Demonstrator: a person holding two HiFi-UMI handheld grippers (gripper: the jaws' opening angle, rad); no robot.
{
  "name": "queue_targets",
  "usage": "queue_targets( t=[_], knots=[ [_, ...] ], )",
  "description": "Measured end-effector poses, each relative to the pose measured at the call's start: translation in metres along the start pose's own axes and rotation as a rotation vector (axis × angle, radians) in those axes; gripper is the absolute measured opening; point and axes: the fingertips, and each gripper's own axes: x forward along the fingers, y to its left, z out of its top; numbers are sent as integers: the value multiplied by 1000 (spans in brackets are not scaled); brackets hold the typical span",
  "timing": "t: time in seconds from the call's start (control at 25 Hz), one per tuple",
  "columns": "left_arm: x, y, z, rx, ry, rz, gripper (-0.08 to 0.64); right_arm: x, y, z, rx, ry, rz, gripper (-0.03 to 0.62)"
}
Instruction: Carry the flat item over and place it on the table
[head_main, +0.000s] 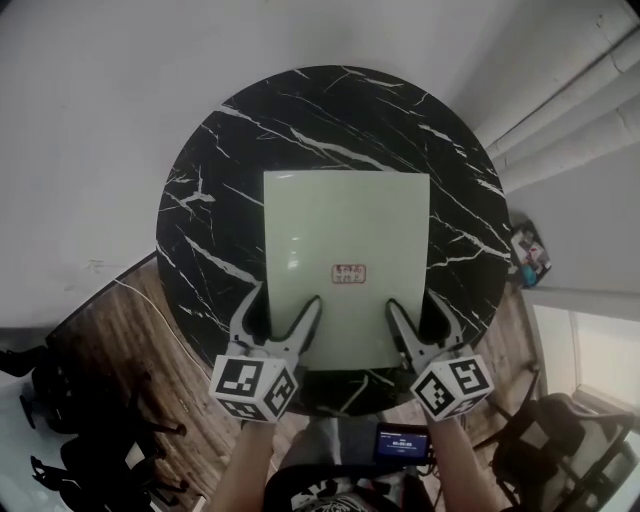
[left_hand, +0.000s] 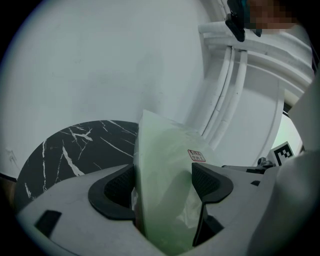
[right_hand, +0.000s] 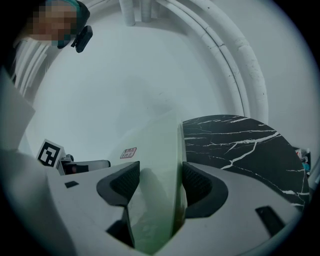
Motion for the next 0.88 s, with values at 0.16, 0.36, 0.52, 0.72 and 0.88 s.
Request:
queue_targets(
  t=[0.16, 0.36, 0.52, 0.72, 0.88],
  knots=[
    [6, 7, -10, -8, 16, 10, 371, 8, -5, -10, 6, 21, 2, 230],
    [16, 15, -21, -41, 40, 19, 373, 17, -10, -15, 4, 29, 6, 230],
    [21, 19, -24, -55, 68, 32, 370, 21, -13, -17, 13, 43, 12, 230],
    [26, 21, -28, -55, 102, 49, 368, 25, -16, -21, 33, 67, 7, 230],
    [29, 23, -29, -39, 118, 76, 365, 28, -19, -22, 52, 87, 2, 230]
  ],
)
